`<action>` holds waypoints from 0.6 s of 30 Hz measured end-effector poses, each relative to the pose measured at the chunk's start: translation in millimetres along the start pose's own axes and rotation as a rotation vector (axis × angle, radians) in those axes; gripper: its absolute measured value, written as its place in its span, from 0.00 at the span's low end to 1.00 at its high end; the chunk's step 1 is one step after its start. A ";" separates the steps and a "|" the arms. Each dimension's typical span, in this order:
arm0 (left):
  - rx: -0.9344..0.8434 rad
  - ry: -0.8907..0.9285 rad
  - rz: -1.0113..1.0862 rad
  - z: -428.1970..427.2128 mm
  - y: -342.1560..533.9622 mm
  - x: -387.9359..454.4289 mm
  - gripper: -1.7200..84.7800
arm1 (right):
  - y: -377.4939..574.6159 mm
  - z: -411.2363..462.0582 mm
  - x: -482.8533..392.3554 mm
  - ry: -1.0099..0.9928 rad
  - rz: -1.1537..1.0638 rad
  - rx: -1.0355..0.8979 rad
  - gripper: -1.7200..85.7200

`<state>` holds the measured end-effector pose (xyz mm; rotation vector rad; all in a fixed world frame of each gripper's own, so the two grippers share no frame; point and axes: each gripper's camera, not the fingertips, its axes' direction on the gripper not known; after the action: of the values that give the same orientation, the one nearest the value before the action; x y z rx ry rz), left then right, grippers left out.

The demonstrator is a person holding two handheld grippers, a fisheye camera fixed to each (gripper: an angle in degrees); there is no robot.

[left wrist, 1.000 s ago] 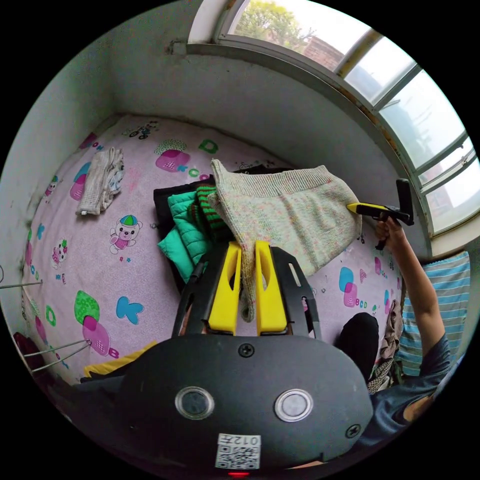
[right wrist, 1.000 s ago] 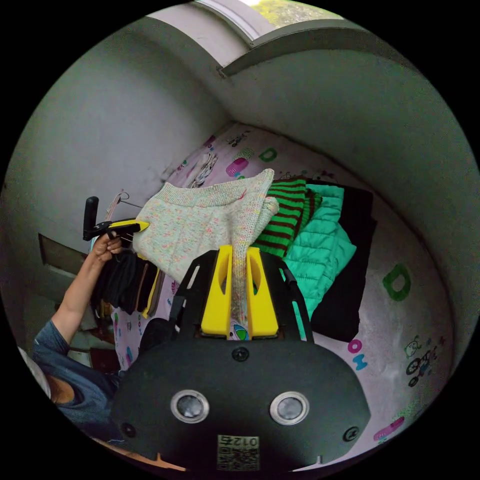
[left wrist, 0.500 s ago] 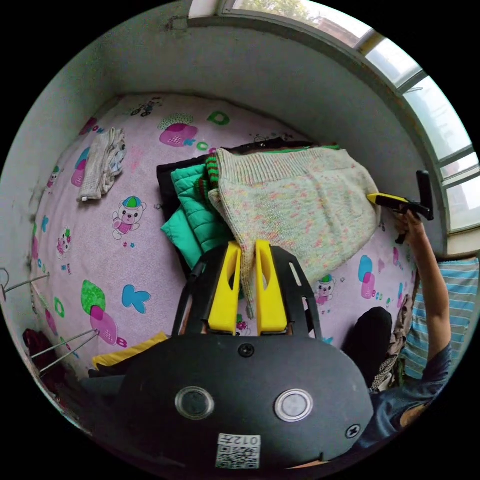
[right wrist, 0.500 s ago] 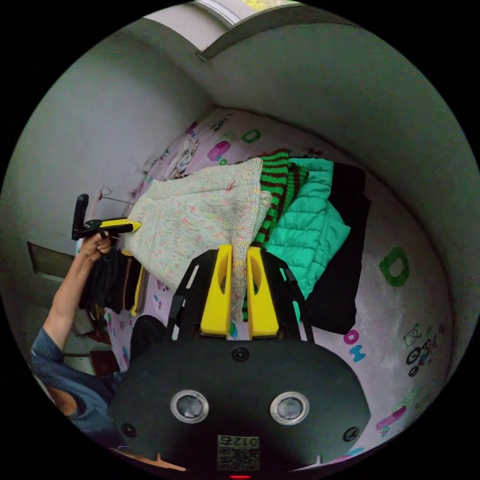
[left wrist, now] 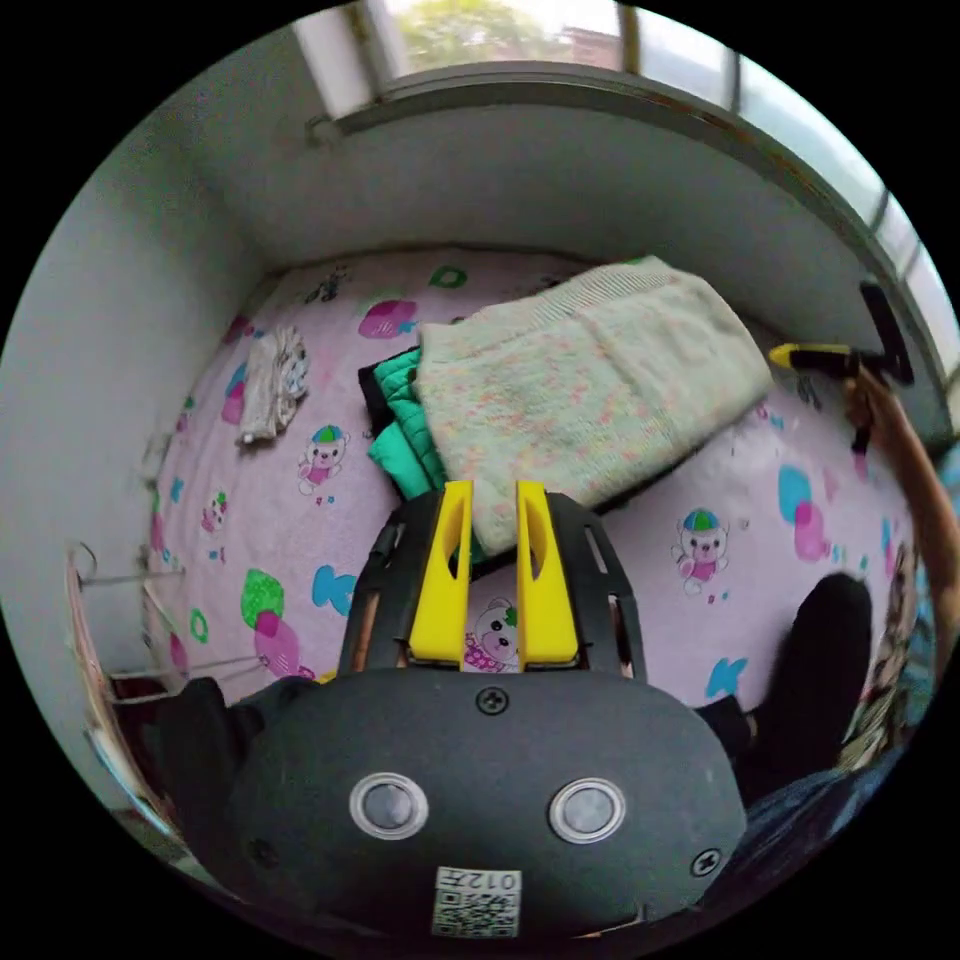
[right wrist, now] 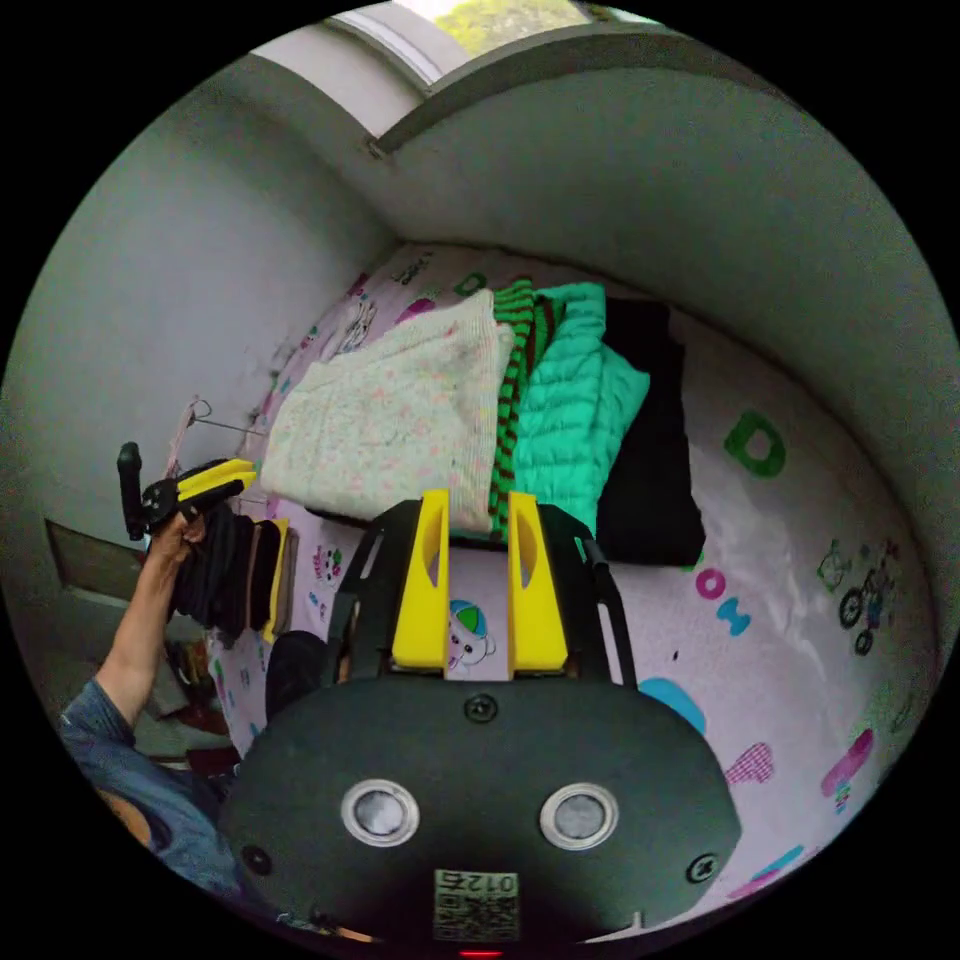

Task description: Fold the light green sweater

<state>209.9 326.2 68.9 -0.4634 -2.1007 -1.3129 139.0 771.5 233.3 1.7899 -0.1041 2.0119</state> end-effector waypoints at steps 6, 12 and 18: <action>-0.032 -0.246 0.307 13.1 20.6 96.6 0.09 | 44.8 19.5 37.1 -0.193 0.233 -0.014 0.13; -0.092 -0.360 0.392 32.6 22.9 123.3 0.09 | 53.0 14.1 62.9 -0.320 0.427 0.118 0.12; -0.090 -0.381 0.395 38.2 26.1 131.7 0.05 | 38.6 13.8 69.4 -0.382 0.516 0.190 0.09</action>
<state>114.1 368.7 161.2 -1.1812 -2.0992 -1.1528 133.1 751.1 311.0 2.4522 -0.5589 2.0212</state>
